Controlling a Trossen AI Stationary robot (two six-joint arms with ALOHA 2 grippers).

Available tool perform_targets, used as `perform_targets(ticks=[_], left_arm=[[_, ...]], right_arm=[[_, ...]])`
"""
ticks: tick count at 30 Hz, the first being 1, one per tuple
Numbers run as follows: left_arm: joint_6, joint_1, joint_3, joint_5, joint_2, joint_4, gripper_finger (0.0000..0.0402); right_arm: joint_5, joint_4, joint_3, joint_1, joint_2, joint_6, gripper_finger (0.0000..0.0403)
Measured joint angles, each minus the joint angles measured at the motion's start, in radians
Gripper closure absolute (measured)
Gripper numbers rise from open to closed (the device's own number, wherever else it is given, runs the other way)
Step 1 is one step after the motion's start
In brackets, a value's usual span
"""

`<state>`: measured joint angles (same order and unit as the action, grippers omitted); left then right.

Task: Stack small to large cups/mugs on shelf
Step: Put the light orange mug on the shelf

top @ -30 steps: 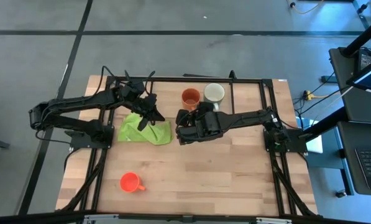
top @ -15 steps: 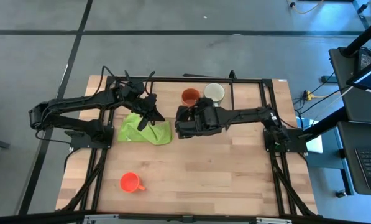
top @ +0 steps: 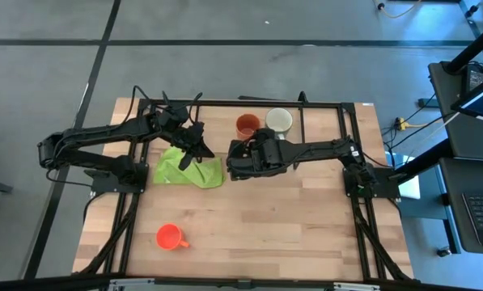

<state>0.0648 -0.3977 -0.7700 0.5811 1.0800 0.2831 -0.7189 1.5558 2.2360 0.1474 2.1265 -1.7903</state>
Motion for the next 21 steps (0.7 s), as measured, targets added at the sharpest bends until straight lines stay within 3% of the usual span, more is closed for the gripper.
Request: perform_targets(ticks=[21], left_arm=[[0.000,0.000,0.000,-0.003,0.000,0.001,0.0400]], right_arm=[[0.021,-0.036,0.000,0.027,0.001,0.045,0.0403]])
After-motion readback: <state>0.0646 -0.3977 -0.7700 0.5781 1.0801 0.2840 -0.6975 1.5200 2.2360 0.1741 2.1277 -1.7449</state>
